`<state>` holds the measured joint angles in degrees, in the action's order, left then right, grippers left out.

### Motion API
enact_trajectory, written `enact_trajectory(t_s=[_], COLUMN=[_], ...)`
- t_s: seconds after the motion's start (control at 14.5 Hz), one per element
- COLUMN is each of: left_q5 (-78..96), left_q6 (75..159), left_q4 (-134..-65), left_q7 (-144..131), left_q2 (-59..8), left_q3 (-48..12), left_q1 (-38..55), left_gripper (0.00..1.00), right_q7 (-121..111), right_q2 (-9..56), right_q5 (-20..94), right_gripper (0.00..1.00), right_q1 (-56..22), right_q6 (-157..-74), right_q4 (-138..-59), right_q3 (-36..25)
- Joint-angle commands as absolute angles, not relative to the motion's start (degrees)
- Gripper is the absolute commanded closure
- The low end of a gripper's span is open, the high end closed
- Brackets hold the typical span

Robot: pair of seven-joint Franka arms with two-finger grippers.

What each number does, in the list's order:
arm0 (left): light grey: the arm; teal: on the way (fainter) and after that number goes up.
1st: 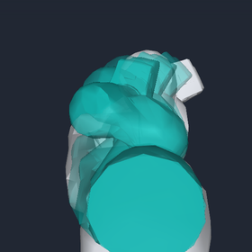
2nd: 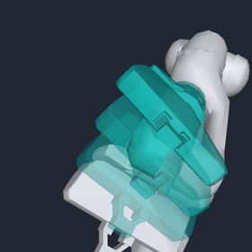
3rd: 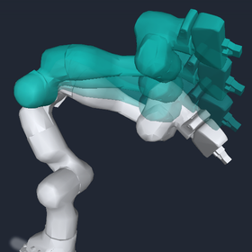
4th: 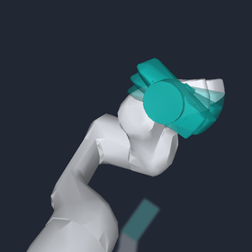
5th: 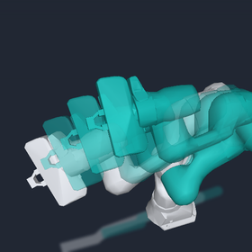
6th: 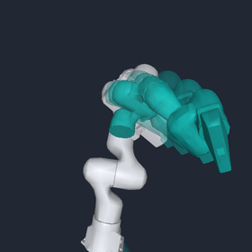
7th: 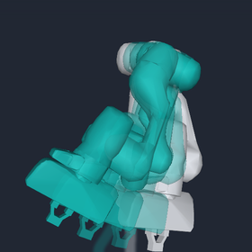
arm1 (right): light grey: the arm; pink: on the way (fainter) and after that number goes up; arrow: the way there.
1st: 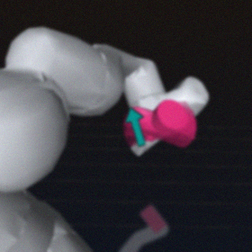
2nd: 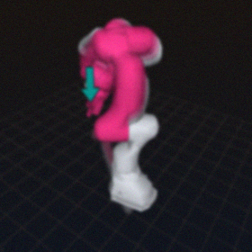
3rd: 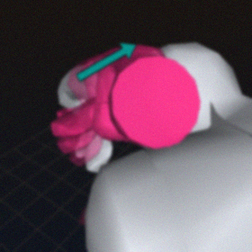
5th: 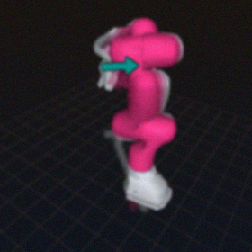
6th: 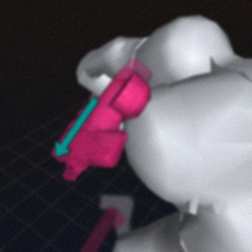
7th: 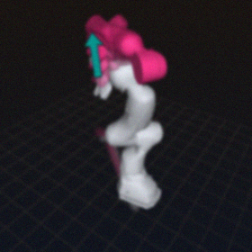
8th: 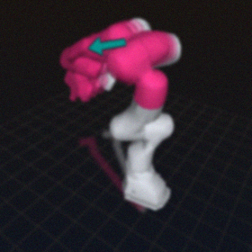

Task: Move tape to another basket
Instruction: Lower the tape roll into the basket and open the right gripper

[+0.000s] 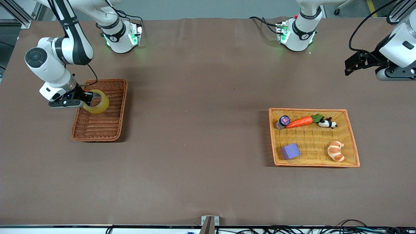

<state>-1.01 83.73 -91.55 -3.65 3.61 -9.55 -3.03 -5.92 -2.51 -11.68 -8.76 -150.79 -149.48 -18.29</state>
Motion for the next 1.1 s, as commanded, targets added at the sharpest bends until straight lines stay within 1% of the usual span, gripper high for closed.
enact_trajectory(t_s=[0.0, 0.14, 0.34, 0.41, 0.48, 0.55, 0.69, 0.83, 0.89, 1.03], left_q5=[-0.44, -0.53, -0.62, -0.53, -0.53, -0.53, -0.53, -0.53, -0.53, -0.44], left_q6=[83.14, 83.23, 83.23, 83.32, 83.32, 83.32, 83.32, 83.32, 83.41, 83.41], left_q4=[-91.93, -91.93, -91.85, -91.85, -91.76, -91.76, -91.67, -91.67, -91.67, -91.67], left_q7=[-2.99, -2.99, -2.99, -2.99, -2.99, -2.99, -2.99, -2.99, -2.99, -3.08], left_q2=[4.57, 4.48, 4.48, 4.48, 4.48, 4.40, 4.39, 4.39, 4.31, 4.22], left_q3=[-10.28, -10.28, -10.37, -10.37, -10.37, -10.37, -10.37, -10.37, -10.37, -10.37], left_q1=[-3.34, -3.34, -3.34, -3.34, -3.34, -3.34, -3.34, -3.34, -3.34, -3.34], left_gripper=[0.00, 0.00, 0.00, 0.00, 0.00, 0.00, 0.00, 0.00, 0.00, 0.00], right_q7=[-6.50, -6.15, -5.80, -5.80, -5.63, -4.75, -4.22, -2.13, 0.07, 5.60], right_q2=[0.86, 3.42, 4.92, 5.27, 5.53, 5.71, 5.54, 3.79, 1.87, -2.79], right_q5=[-11.16, -11.07, -10.90, -10.81, -10.72, -10.72, -10.72, -10.72, -10.72, -10.72], right_gripper=[0.99, 0.98, 0.93, 0.90, 0.83, 0.62, 0.00, 0.00, 0.00, 0.00], right_q1=[-8.96, -9.05, -9.31, -9.40, -9.40, -9.49, -9.49, -9.32, -8.71, -6.16], right_q6=[-155.37, -157.67, -158.64, -158.64, -158.64, -158.56, -158.12, -156.02, -152.79, -140.34], right_q4=[-149.94, -149.94, -149.94, -149.85, -149.85, -149.85, -149.33, -147.67, -145.92, -139.78], right_q3=[-18.11, -18.11, -17.93, -17.93, -17.84, -17.75, -17.67, -16.45, -14.43, -10.13])
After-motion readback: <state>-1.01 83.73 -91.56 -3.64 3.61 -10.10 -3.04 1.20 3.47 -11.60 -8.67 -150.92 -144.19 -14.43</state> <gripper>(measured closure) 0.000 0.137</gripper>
